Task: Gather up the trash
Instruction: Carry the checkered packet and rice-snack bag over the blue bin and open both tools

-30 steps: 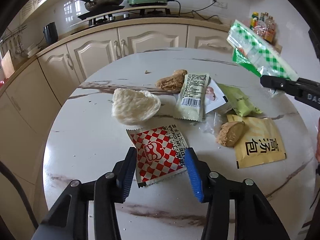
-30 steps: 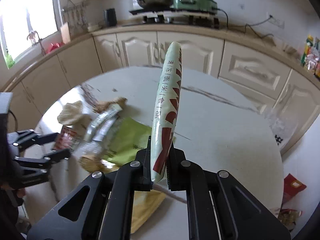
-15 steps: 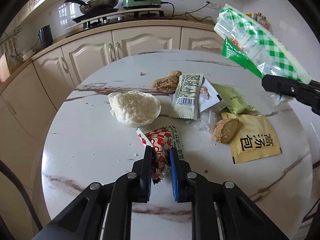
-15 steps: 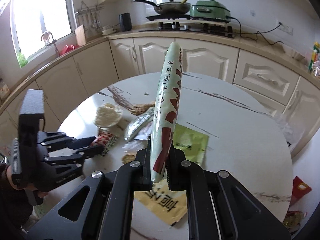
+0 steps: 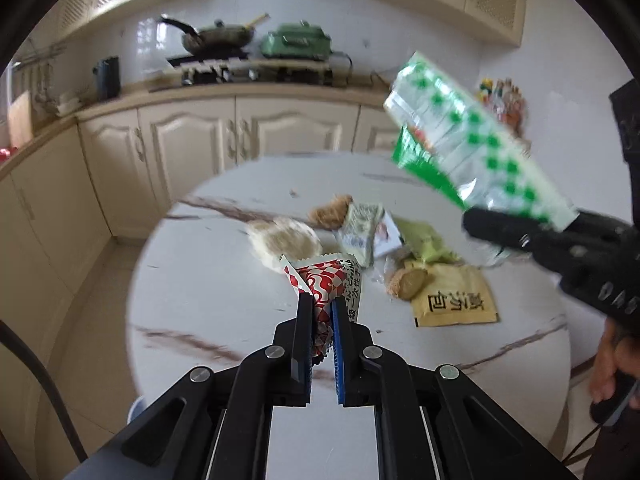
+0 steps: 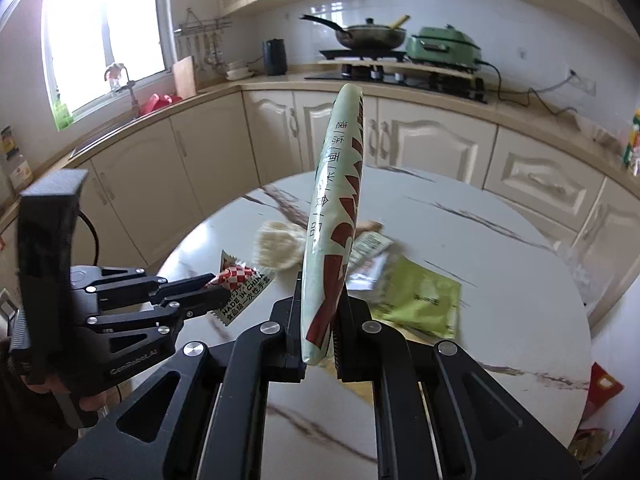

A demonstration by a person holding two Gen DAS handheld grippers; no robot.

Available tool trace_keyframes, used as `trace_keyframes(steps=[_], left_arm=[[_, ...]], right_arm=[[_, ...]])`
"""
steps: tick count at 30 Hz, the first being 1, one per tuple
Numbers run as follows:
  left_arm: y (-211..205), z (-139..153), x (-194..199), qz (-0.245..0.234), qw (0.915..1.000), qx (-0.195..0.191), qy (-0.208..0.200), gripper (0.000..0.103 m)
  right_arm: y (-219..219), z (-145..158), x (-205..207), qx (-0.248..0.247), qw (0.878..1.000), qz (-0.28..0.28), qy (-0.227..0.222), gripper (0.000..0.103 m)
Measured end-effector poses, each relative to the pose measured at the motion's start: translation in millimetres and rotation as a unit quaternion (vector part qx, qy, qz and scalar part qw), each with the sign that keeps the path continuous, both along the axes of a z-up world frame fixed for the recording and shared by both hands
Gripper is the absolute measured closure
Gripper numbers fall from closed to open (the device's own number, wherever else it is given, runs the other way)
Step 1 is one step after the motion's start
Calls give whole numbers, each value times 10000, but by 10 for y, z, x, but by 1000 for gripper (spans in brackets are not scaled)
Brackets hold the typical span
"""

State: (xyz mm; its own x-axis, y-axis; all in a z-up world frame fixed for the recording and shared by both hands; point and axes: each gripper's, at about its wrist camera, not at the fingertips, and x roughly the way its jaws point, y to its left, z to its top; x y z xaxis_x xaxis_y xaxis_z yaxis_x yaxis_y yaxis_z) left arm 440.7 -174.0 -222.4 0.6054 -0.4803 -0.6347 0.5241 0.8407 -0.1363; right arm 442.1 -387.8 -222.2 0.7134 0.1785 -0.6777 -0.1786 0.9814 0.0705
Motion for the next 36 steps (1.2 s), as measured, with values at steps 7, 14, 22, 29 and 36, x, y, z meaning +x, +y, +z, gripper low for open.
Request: trace_keyframes(steps=[7,14,22,29,36], left_arm=[[858,231,-296,703,9971,-140,-237,98],[1951,182,-518,1507,9883,-196,-113,98],[3086,-371,-502,2354,9697,-108,639,98],[3405,-1328,-24,2411,9549,-31,1735,98],[3305,-2409,668,2130,9363,-12,2792,98]], right_arm=[[788,137,-82,-93,9990,404,-142,93],[1945,-25,8,31,9940,1096,-39,93],[3191,-708,261,159,9835,1725,523,93],[3705,-1857,617,-97,9718,1817,1502,93],[3624,-3256,974,-218,9426,1707,2860,93]])
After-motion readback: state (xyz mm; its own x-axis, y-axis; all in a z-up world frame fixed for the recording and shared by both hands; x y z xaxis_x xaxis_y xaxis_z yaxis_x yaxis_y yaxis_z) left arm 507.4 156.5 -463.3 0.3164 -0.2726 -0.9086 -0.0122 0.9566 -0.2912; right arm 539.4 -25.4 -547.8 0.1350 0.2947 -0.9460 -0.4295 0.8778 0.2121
